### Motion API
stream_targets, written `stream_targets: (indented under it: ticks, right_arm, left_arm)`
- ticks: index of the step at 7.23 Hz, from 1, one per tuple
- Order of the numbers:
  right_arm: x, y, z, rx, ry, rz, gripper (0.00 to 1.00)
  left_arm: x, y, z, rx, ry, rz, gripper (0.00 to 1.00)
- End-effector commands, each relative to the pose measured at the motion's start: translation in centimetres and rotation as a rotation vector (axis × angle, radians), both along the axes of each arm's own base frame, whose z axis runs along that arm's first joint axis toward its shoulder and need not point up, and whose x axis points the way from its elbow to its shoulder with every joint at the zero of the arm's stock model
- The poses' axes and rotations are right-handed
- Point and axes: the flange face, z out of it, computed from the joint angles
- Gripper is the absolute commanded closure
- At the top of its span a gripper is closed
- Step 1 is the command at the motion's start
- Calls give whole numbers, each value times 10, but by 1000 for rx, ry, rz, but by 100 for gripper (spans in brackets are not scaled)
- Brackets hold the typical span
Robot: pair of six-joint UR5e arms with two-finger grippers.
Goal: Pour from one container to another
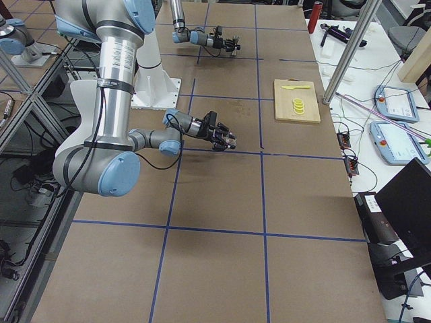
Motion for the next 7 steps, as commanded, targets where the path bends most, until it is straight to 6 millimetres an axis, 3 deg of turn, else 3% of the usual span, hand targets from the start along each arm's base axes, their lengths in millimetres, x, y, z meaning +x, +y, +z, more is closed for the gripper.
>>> stream_targets:
  ticks: [1,3,4,5,7]
  right_arm:
    - [-1,0,4,4,10,6,100]
    - [-1,1,4,7,11,7,100]
    - [-2,2,4,8,11,5,100]
    - [-3,3,4,10,11,4,100]
    - [-4,5,4,15,14,6,100]
  left_arm:
    - [2,1,1,-6,-3,12,64]
    - [1,0,1,-6,-9,13,61]
    - [2,1,1,-6,-8,14,52]
    - [3,1,0,-7,-6,16,1]
    - [3,1,-7,-17,26,40,0]
